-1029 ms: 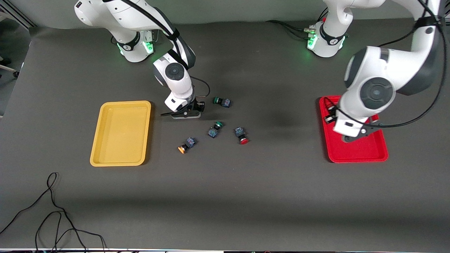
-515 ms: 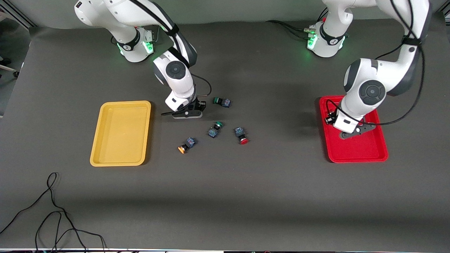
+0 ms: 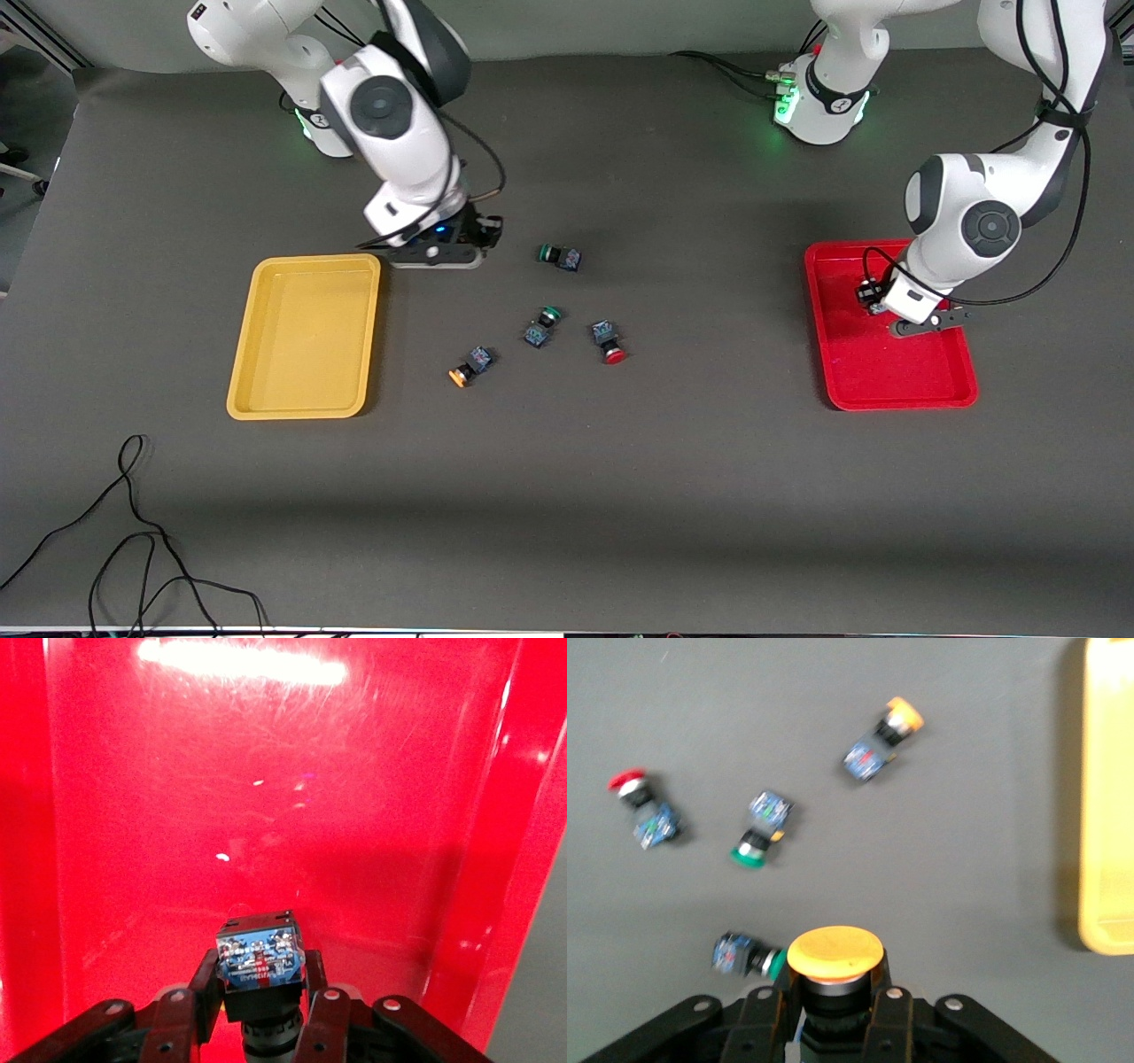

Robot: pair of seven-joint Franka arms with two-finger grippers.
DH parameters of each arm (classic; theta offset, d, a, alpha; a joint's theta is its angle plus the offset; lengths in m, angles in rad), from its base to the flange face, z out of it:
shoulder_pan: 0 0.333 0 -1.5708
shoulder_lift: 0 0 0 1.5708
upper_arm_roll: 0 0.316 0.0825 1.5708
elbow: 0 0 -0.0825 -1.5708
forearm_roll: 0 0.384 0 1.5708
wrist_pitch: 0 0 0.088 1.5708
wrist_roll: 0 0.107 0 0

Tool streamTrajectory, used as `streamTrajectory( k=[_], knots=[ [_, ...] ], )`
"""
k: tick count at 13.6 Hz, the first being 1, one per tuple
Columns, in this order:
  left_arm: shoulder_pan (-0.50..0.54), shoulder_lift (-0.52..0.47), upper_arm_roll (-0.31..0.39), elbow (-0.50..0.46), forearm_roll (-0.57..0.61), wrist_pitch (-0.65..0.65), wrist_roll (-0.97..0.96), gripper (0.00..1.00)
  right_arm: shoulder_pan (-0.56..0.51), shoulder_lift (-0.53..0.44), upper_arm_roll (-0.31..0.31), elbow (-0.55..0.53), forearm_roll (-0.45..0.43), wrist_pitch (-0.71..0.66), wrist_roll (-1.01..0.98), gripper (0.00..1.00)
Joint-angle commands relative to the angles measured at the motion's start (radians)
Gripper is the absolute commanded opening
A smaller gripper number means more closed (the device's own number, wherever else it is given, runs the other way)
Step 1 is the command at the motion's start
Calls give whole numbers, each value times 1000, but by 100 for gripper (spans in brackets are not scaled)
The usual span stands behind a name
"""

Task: Place red and yellow buttons in trays
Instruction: 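Place the yellow button in the yellow tray while the left gripper returns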

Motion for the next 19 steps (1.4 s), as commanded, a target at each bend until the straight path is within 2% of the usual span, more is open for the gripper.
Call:
streamTrajectory(
  k=[1,2,4,6,8,10,11,13,15,16,18,19],
  knots=[
    [2,4,-8,11,7,-5,14,100,-3,-20,-181,3,13,-56,-127,0],
    [-4,4,-11,31,2,-33,8,100,-2,-25,-265,3,10,-73,-221,0],
    [-56,19,-35,144,-42,-161,-79,100,-2,-21,-431,0,10,-79,-480,0],
    [-169,107,-44,351,-44,-354,-287,100,-5,5,-562,-20,10,-64,-719,0],
    [-275,241,-44,607,-47,-515,-493,100,-8,70,-642,-61,22,29,-885,0],
    [-390,365,-44,819,-52,-592,-695,100,-40,142,-648,-137,42,176,-941,0],
    [-436,413,-46,885,-53,-608,-777,100,-46,186,-647,-159,93,234,-991,0],
    [-514,473,-48,954,-68,-603,-877,100,-51,319,-645,-150,269,266,-1156,0],
    [-564,511,-54,988,-137,-591,-978,100,-55,428,-645,-126,458,275,-1334,0],
    [-588,531,-54,1020,-153,-590,-1035,100,-60,467,-640,-109,524,272,-1392,0],
    [-622,562,-60,1074,-158,-588,-1128,100,-67,495,-639,-103,556,273,-1418,0],
    [-631,576,-80,1088,-158,-579,-1185,100,-68,496,-637,-93,556,270,-1415,23]
  ],
)
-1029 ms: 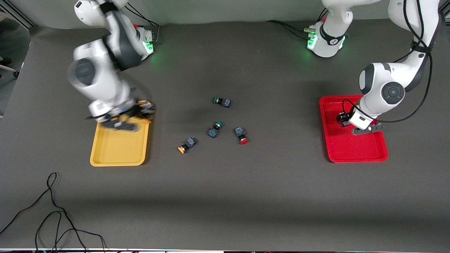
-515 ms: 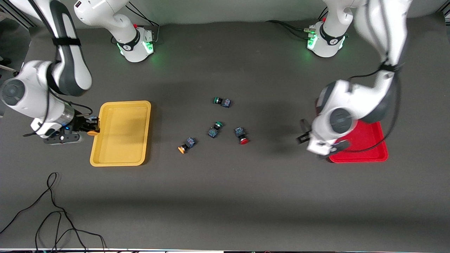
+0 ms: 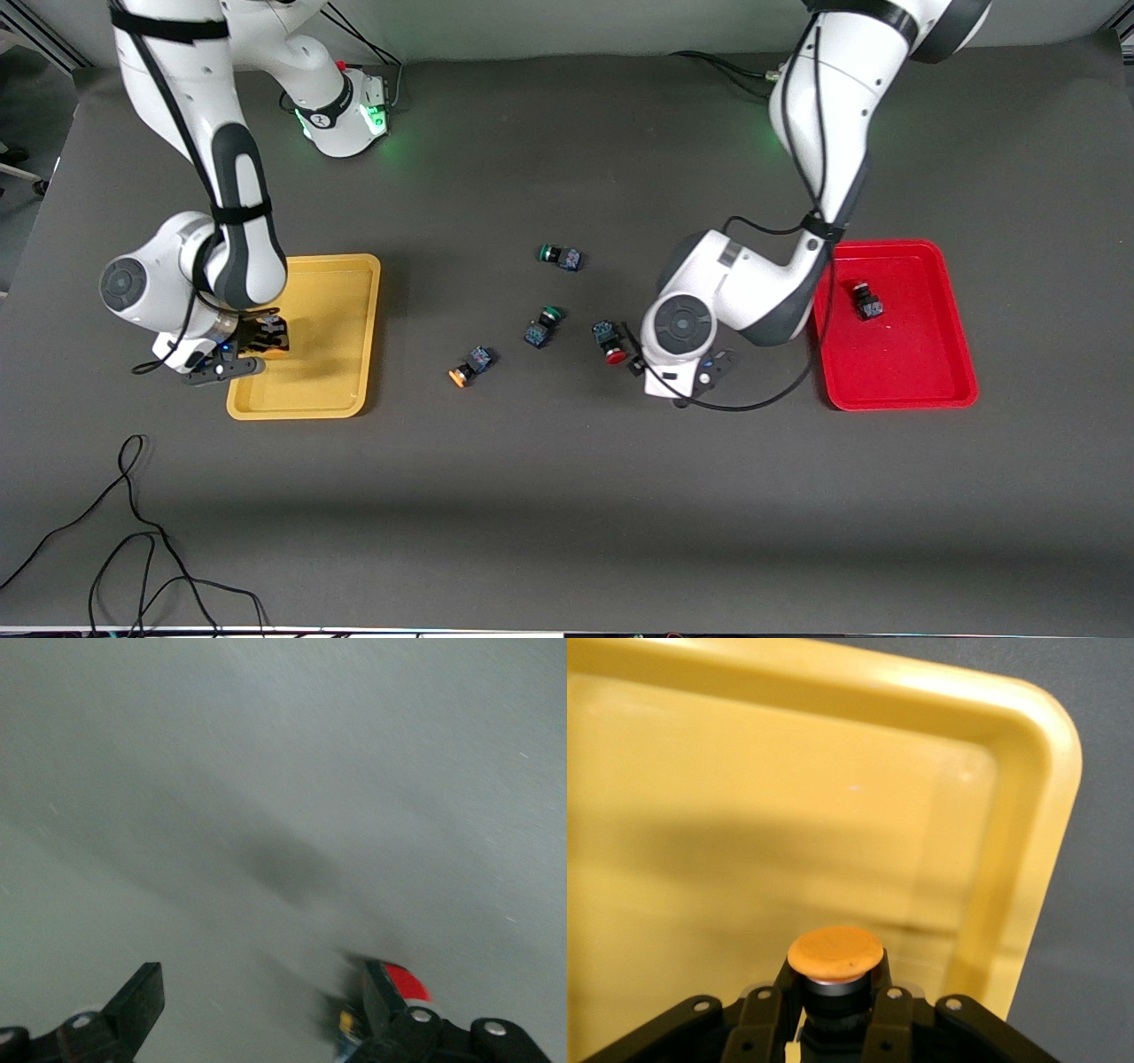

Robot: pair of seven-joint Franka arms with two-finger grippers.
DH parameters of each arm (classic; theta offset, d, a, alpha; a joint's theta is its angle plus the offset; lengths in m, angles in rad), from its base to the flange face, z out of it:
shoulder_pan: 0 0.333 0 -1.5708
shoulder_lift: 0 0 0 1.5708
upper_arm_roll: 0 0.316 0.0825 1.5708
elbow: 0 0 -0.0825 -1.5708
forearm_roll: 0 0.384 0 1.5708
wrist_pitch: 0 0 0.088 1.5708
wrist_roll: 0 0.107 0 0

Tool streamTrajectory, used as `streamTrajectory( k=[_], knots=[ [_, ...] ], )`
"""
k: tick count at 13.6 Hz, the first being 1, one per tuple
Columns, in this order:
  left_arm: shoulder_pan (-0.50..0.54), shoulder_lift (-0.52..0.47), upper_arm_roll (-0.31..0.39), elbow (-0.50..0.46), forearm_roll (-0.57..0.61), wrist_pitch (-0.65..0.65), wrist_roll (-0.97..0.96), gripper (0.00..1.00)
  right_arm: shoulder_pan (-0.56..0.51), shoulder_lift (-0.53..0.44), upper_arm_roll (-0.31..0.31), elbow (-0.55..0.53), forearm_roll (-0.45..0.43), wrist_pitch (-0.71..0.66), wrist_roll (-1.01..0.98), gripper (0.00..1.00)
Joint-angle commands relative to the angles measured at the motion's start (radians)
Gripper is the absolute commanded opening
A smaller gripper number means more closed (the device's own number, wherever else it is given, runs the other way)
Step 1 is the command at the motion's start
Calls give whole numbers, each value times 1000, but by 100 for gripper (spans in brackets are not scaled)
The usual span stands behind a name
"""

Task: Place red and yellow buttons in trays
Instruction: 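Place the yellow button in the yellow tray while the left gripper returns, then grasp a second red button with the left gripper while the right grasps yellow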

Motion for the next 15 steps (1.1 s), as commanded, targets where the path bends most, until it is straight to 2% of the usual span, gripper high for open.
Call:
streamTrajectory(
  k=[1,2,6,7,8,9,10,11,12,15],
  knots=[
    [-29,55,-23,90,-11,11,-149,100,-17,18,6,51,33,-18,-32,83],
    [-38,67,-30,90,-11,39,-179,100,-19,17,4,56,33,-21,-27,99],
    [-81,111,-30,90,-10,134,-265,99,1,-31,-17,108,18,-136,0,100],
    [-82,119,-30,90,-10,135,-266,93,30,-40,-42,134,-17,-174,42,100],
    [-82,128,-30,90,-8,137,-265,86,77,-45,-82,167,-64,-220,119,100],
    [-82,133,-30,90,-8,137,-257,72,134,-48,-114,202,-89,-278,211,100],
    [-82,133,-30,88,-3,137,-251,55,194,-49,-141,233,-92,-339,306,100],
    [-79,133,-30,88,-2,135,-251,35,240,-49,-154,256,-92,-369,405,100],
    [-79,133,-30,87,3,135,-250,2,281,-48,-152,267,-92,-371,519,100],
    [-76,128,-28,88,9,119,-214,0,381,-19,-139,330,-79,-366,915,100]
  ],
)
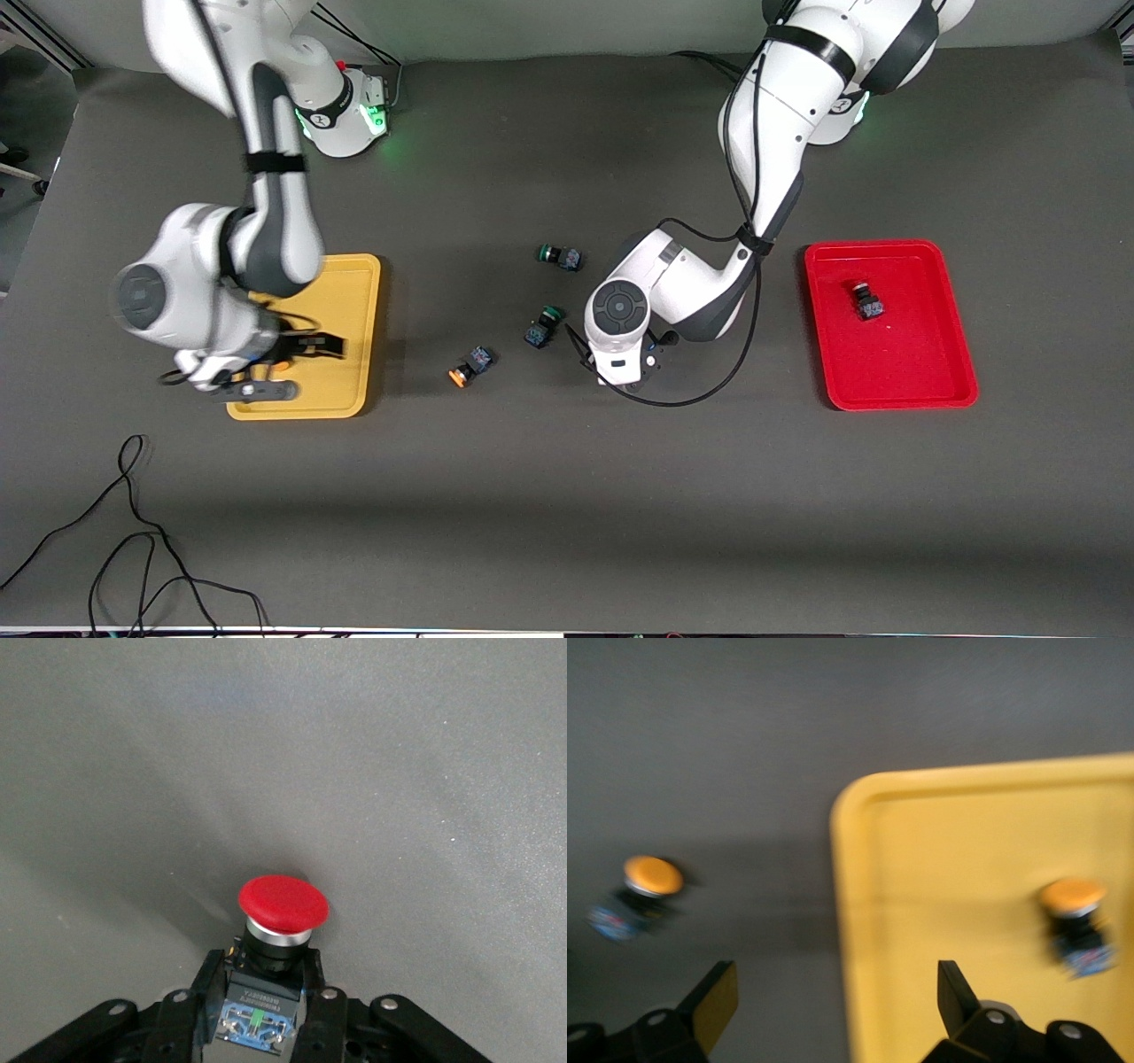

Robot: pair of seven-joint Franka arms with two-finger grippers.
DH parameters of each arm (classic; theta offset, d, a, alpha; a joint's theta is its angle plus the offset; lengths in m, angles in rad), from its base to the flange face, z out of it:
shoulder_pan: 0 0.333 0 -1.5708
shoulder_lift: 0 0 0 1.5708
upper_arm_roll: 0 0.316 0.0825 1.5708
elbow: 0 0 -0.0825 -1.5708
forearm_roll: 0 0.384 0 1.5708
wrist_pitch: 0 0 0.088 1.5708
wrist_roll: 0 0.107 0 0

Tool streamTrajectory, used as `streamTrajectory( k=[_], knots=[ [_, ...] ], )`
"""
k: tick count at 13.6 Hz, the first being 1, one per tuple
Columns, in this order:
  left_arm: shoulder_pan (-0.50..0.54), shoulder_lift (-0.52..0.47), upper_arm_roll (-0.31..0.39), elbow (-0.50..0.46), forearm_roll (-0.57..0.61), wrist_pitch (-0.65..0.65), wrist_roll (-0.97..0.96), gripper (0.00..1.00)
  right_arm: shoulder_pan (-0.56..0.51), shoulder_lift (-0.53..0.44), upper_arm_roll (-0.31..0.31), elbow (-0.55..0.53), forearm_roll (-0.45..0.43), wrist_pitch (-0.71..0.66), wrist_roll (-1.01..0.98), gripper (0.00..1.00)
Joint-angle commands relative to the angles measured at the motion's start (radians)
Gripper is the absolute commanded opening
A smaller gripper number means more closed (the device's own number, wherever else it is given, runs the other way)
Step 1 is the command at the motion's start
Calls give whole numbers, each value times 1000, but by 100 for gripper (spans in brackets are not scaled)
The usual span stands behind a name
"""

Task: Place red and yellow buttons in trays
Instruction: 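Grasp a second red button with the left gripper while the right grasps yellow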

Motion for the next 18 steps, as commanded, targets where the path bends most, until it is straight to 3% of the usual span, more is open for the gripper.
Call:
streamTrajectory(
  k=[1,3,6,9,14,17,18],
  knots=[
    [0,-1,12,30,8,-40,38,0,52,43,27,78,-4,-9,338,100],
    [32,-13,15,86,8,-166,67,0,49,65,104,126,15,19,580,100],
    [104,-31,15,190,10,-401,165,0,52,129,187,131,76,136,724,100],
    [230,-120,15,170,62,-526,326,0,53,220,242,131,173,258,793,100],
    [457,-272,15,-26,139,-519,685,0,53,310,297,126,185,376,817,100],
    [583,-401,15,-253,148,-347,851,0,50,315,316,120,185,385,814,97],
    [617,-447,14,-354,148,-248,909,0,50,316,317,118,185,387,810,85]
  ],
)
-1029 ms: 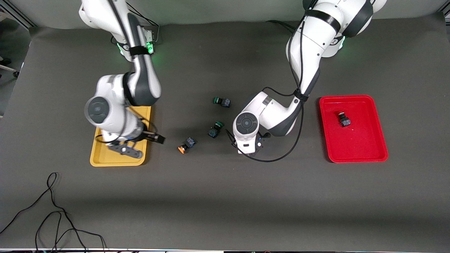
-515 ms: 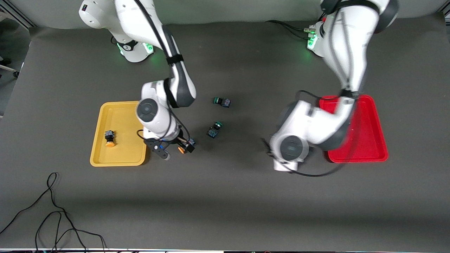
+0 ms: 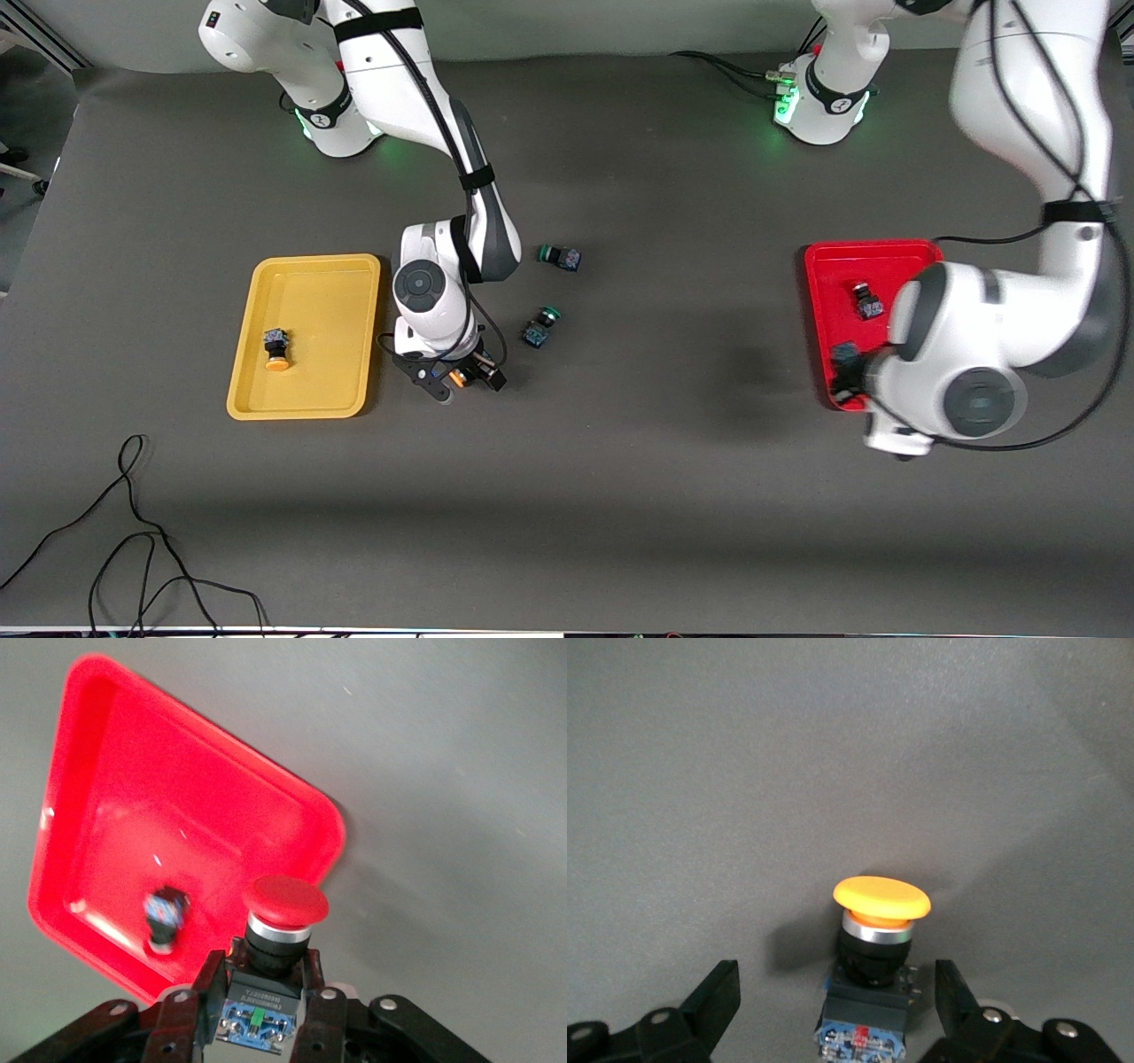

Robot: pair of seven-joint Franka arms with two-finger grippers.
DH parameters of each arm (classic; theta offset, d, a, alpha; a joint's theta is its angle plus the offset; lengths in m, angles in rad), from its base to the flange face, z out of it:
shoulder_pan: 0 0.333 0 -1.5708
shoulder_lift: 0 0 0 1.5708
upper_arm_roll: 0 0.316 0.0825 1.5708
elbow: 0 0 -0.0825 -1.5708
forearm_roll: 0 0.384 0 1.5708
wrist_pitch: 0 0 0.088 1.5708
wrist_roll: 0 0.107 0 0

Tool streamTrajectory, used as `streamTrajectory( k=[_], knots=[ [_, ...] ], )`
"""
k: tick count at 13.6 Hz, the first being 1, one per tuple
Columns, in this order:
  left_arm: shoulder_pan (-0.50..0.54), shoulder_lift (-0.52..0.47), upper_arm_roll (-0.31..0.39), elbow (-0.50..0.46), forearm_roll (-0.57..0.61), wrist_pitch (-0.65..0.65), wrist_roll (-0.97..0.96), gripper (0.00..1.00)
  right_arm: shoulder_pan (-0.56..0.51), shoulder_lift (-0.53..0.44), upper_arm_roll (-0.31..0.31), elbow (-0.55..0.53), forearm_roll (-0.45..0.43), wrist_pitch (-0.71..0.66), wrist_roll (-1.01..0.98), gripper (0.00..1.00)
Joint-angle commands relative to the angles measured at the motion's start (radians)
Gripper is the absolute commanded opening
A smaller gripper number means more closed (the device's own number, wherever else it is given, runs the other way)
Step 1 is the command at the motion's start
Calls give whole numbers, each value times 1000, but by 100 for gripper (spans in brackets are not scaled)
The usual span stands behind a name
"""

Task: Place red and yellow buttons in trays
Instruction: 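Lower the red button into the red tray with the left gripper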

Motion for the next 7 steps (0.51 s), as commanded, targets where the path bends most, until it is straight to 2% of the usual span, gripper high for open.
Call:
streamTrajectory(
  k=[1,2,3,5,7],
  knots=[
    [77,-188,-12,-347,10,250,149,0,-6,5,7,14,22,10,-1,50],
    [103,-205,-12,-423,11,331,204,0,-6,4,7,12,22,10,-4,16],
    [122,-208,-10,-478,11,407,248,0,-6,4,7,14,20,9,-5,11],
    [191,-203,-10,-550,11,542,366,0,-6,-5,6,14,17,3,-28,7],
    [261,-214,-12,-594,11,599,523,0,-8,-24,4,15,9,-7,-55,0]
  ],
)
